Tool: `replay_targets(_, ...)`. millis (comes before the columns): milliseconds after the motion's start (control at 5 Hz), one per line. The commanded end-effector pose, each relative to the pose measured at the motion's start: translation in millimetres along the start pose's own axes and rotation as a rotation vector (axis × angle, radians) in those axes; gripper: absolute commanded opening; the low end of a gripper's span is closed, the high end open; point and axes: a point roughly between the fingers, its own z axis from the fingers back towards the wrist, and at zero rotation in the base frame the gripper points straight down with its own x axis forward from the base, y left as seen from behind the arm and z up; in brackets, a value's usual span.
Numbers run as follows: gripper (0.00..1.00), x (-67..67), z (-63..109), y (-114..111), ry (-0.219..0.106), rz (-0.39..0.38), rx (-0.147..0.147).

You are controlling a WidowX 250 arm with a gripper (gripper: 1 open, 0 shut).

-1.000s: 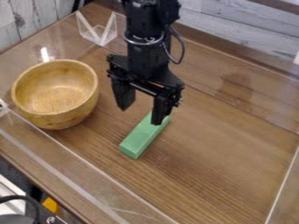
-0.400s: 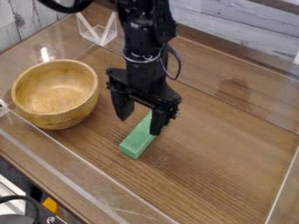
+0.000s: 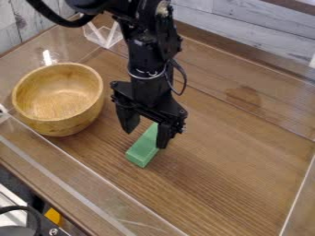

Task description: Put the green block in the brown bowl

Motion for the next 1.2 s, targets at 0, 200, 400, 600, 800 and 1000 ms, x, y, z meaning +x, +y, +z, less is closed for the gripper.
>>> replay_targets(0,1.00,3.2,-1.1,2.8,-0.029,0.009,0.005)
replay_targets(200,1.00,2.9,-6.4,2.8,-0.033,0.009,0.006)
replay_targets(400,1.00,2.7,-11.1,2.8,-0.039,0.009,0.005)
replay_targets(600,1.00,2.2,-15.5,2.3,-0.045,0.008,0.000)
replay_targets(800,1.00,1.5,-19.1,1.8,-0.052,0.006,-0.008)
replay_targets(1000,1.00,0.9,-22.3,2.0,-0.055,0.005,-0.015)
